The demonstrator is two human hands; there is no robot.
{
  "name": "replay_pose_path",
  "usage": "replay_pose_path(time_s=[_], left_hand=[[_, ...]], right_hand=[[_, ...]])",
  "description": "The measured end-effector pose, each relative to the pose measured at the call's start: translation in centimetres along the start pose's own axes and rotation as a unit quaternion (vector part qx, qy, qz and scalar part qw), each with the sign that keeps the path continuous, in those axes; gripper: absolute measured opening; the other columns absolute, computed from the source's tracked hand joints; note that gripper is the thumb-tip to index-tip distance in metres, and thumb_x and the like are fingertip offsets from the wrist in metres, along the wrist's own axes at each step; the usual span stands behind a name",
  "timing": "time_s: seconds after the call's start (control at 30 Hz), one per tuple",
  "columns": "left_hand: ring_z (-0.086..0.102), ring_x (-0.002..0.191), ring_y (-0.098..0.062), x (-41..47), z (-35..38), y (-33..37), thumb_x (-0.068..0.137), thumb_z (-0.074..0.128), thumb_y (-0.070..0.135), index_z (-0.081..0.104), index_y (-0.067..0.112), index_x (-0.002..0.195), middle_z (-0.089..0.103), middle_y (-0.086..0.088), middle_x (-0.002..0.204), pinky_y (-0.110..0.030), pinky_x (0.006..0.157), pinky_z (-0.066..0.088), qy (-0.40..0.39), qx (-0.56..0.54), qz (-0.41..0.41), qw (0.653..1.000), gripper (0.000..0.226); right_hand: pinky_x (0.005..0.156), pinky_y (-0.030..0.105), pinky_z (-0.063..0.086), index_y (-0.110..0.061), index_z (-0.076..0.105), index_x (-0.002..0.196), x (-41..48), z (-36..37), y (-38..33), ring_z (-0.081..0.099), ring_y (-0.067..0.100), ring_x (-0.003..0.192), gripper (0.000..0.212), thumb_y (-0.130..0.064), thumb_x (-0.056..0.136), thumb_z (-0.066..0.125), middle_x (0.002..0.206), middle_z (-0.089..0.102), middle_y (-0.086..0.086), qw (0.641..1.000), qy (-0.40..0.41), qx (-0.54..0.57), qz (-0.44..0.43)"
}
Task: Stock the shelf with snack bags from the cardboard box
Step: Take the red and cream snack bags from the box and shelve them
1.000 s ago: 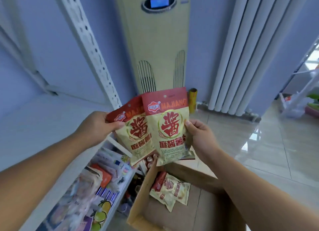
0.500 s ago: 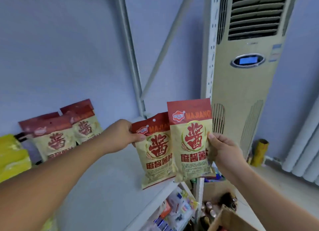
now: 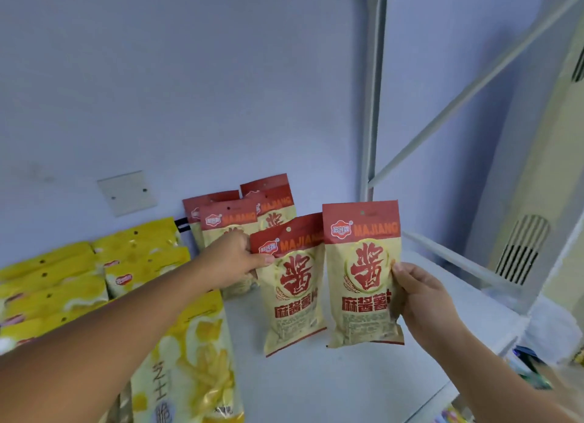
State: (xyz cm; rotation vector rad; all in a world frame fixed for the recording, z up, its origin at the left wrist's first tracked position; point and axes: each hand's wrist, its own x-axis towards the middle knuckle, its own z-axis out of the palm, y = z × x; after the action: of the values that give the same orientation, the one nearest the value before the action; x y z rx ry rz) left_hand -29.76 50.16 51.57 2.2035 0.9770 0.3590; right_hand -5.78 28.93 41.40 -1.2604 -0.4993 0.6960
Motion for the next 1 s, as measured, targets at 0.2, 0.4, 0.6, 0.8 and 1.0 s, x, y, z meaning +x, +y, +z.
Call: replay_pose_path(time_s=[0.2,0.4,0.6,0.8,1.0], left_hand=[[0.073,0.09,-0.016,2.5,-2.6,-3.9,0.09,0.073,0.026,0.074,0.014,0.11,0.077,0.002,0.098,-0.037,0.087,0.059,0.035,0.024,-0.032,0.999,0.024],[0.072,0.085,-0.015,5.8,-4.7,-6.9,0.088,0.073,0.035,0.074,0.018,0.106,0.076,0.004,0.094,-0.038,0.084,0.059,0.064,0.09,-0.074,0.991,0.025],[0.071,0.087,-0.018,8.5,-5.9,-7.8,0.091,0.07,0.034,0.074,0.024,0.099,0.076,0.002,0.093,-0.034,0.08,0.054,0.092,0.138,-0.095,0.981,0.014],[0.067,0.093,-0.015,8.4,-6.3,-9.7,0.089,0.071,0.036,0.074,0.026,0.105,0.073,0.008,0.099,-0.03,0.071,0.047,0.108,0.192,-0.098,0.97,0.019],[0.063,0.084,-0.005,5.9,-8.1,-10.6,0.086,0.076,0.022,0.07,0.023,0.1,0.07,0.008,0.094,-0.023,0.073,0.047,0.182,0.132,-0.123,0.967,0.015]], right_hand=[[0.051,0.033,0.041,-0.001,0.065,0.09,3.4,4.3,3.1,0.051,0.035,0.065,0.028,-0.023,0.104,0.053,0.091,0.064,0.04,0.999,-0.032,0.004,0.042],[0.055,0.032,0.042,-0.007,0.068,0.082,7.2,9.6,5.4,0.051,0.026,0.057,0.03,-0.022,0.103,0.054,0.082,0.068,0.03,0.993,-0.08,0.006,0.083],[0.05,0.03,0.047,-0.006,0.065,0.086,10.1,13.6,7.5,0.059,0.028,0.06,0.025,-0.021,0.104,0.054,0.088,0.071,0.029,0.987,-0.1,0.041,0.118],[0.048,0.03,0.039,-0.008,0.063,0.091,10.8,17.9,9.6,0.045,0.028,0.057,0.022,-0.027,0.102,0.057,0.088,0.059,0.025,0.978,-0.128,0.069,0.148],[0.059,0.039,0.041,-0.022,0.068,0.079,10.2,21.0,10.6,0.045,0.03,0.069,0.021,-0.042,0.087,0.067,0.086,0.056,0.018,0.971,-0.159,0.051,0.174]])
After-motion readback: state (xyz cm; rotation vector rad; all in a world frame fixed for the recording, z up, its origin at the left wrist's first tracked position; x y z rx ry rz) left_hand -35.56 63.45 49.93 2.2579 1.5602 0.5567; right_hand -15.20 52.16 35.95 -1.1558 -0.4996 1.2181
